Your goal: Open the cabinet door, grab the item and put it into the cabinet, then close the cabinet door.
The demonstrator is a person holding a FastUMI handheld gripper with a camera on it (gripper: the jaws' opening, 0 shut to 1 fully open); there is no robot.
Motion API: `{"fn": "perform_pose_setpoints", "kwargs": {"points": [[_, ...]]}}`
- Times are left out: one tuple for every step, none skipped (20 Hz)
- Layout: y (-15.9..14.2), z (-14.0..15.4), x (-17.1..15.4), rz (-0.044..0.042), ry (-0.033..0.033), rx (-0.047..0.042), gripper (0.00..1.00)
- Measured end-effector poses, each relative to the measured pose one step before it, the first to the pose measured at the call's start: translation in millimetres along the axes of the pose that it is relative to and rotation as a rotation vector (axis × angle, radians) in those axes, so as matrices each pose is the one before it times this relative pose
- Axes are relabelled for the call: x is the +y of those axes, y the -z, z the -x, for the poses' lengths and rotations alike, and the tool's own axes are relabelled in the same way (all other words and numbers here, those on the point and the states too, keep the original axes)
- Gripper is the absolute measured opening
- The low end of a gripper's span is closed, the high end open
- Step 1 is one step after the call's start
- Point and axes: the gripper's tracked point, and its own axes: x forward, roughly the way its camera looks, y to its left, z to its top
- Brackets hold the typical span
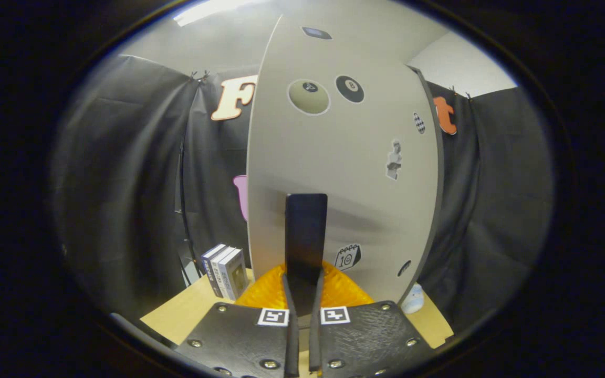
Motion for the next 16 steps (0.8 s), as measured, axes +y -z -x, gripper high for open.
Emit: {"fn": "perform_pose_setpoints", "kwargs": {"points": [[1.96, 5.3, -3.8, -0.00689, 0.00575, 0.00222, 0.08], [0.12, 5.12, -3.57, -0.00462, 0.00641, 0.00234, 0.08], [0.17, 4.96, -5.94, -0.00144, 0.00947, 0.00021, 0.08], [-1.02, 5.61, -5.84, 0.00052, 0.01094, 0.0005, 0.08], [1.6, 5.44, -5.51, 0.00004, 0.00976, 0.00258, 0.08], [-0.82, 6.07, -5.9, -0.00184, 0.00846, 0.00427, 0.08], [1.86, 4.26, -4.5, -0.00406, 0.00843, 0.00387, 0.07], [-0.14, 5.61, -5.93, -0.00176, 0.00843, 0.00471, 0.07], [2.14, 4.77, -6.96, 0.0003, 0.00844, 0.00561, 0.07], [0.49, 4.4, -6.61, -0.00221, 0.00779, 0.00567, 0.07], [0.7, 5.9, -7.86, -0.00638, 0.00669, 0.00952, 0.07], [0.1, 3.91, -6.51, -0.01059, 0.00813, 0.00861, 0.07], [0.76, 4.38, -8.89, -0.00842, 0.01187, 0.0076, 0.07], [0.85, 3.31, -7.51, -0.00371, 0.01504, 0.00557, 0.07], [1.16, 3.72, -10.23, -0.0017, 0.01979, 0.00891, 0.07], [0.44, 3.48, -8.73, -0.00512, 0.02101, 0.00942, 0.07]]}}
